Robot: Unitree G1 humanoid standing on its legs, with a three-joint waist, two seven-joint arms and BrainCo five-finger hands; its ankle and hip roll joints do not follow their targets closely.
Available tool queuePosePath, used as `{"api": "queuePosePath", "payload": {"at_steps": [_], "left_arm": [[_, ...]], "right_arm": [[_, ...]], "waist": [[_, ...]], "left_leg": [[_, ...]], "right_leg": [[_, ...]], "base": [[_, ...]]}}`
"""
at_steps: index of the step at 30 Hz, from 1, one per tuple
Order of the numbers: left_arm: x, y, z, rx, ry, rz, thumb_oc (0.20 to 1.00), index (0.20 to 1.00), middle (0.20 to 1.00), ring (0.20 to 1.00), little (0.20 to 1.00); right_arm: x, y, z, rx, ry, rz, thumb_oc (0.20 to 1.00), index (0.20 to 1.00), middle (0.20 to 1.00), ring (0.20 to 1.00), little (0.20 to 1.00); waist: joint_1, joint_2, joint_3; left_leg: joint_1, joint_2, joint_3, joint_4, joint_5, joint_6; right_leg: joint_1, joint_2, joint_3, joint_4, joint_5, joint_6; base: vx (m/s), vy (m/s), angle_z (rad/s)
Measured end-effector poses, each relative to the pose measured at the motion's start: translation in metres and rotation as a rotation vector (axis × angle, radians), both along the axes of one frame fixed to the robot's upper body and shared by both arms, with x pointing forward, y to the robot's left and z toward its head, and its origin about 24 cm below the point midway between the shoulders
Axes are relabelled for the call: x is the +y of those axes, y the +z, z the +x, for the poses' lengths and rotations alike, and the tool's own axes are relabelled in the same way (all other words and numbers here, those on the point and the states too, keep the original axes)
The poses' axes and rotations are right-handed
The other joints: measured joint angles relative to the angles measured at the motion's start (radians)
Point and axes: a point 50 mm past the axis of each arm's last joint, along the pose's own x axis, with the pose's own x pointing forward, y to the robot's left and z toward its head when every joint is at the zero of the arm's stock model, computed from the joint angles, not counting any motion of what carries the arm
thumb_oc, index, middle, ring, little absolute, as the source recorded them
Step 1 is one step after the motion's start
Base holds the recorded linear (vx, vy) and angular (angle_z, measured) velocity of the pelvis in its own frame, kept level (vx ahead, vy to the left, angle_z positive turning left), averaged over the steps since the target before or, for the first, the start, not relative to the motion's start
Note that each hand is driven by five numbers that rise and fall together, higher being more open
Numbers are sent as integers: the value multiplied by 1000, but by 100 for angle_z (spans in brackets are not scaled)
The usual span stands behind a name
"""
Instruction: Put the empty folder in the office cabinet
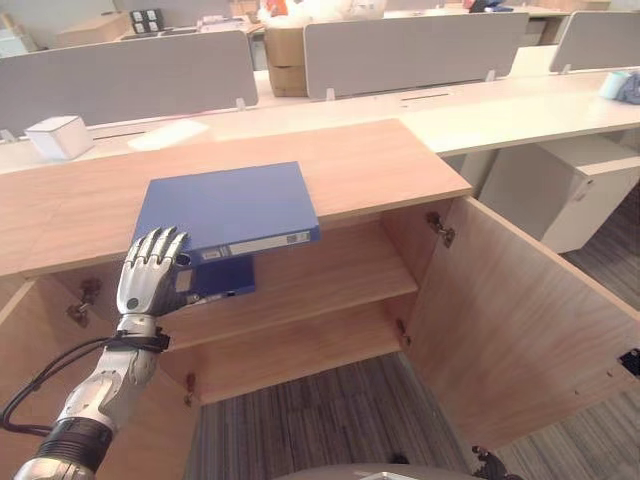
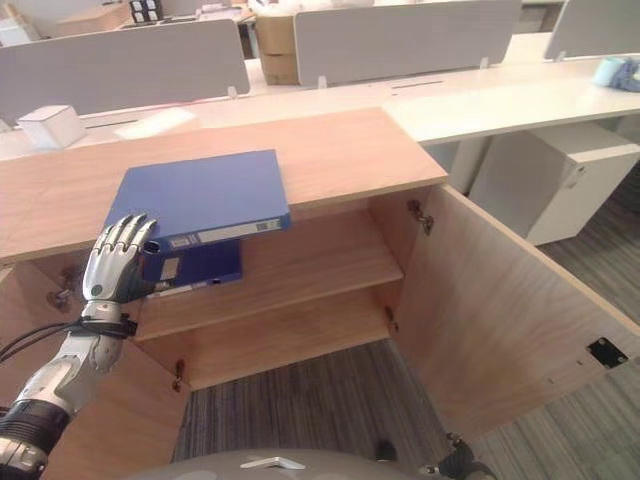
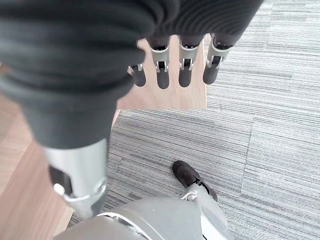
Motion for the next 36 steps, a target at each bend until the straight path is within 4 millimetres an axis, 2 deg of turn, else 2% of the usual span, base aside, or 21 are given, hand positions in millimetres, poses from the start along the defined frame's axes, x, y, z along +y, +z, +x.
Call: {"api": "queuePosePath", "payload": {"at_steps": [5,8,13,19,20,22,23,31,36], "left_arm": [[2,0,3,-1,12,7,1000,1000,1000,1000,1000],[7,4,15,-8,39,33,1000,1000,1000,1000,1000],[16,11,14,-32,60,94,1000,1000,1000,1000,1000],[13,8,18,-29,52,117,1000,1000,1000,1000,1000],[12,8,19,-28,53,120,711,711,711,711,711],[11,4,20,-8,48,130,445,445,445,445,445],[11,3,21,-7,48,132,200,200,200,200,200],[7,23,36,-103,28,139,200,200,200,200,200],[11,26,35,-108,33,160,200,200,200,200,200]], "right_arm": [[0,0,-2,0,-6,-1,1000,1000,1000,1000,1000],[0,0,-2,-5,-32,7,1000,1000,1000,1000,1000],[0,0,1,-17,-36,5,1000,1000,1000,1000,1000],[0,1,1,-19,-33,6,1000,1000,1000,1000,1000],[0,1,1,-19,-32,6,1000,1000,1000,1000,1000],[0,0,1,-18,-31,6,1000,1000,1000,1000,1000],[1,0,1,-18,-30,6,1000,1000,1000,1000,1000],[1,1,1,-19,-29,6,1000,1000,1000,1000,1000],[1,1,1,-20,-29,6,1000,1000,1000,1000,1000]], "waist": [[-4,-2,-1],[-4,-5,-3],[-5,-9,-5],[-5,-10,-6],[-6,-11,-6],[-5,-11,-7],[-5,-11,-7],[-7,-4,-13],[-24,6,-19]], "left_leg": [[1,-1,8,0,0,-1],[2,-2,12,0,-1,-1],[3,-3,28,0,-1,-1],[5,-4,33,0,-1,-1],[5,-4,33,0,-1,-1],[6,-4,33,0,-1,-1],[6,-4,33,0,-1,-1],[15,-6,36,0,-2,-1],[15,-6,36,0,-2,-2]], "right_leg": [[-5,6,8,0,3,-2],[-9,6,16,0,7,-1],[-17,6,31,0,12,-3],[-16,5,33,0,12,-2],[-16,5,33,0,12,-2],[-16,5,33,0,12,-2],[-16,5,33,0,12,-2],[-11,5,39,0,13,-1],[-11,5,39,0,13,-1]], "base": [[18,11,-7],[19,23,-6],[7,14,-9],[0,0,0],[0,0,0],[0,0,0],[0,0,0],[1,1,-1],[0,0,-1]]}}
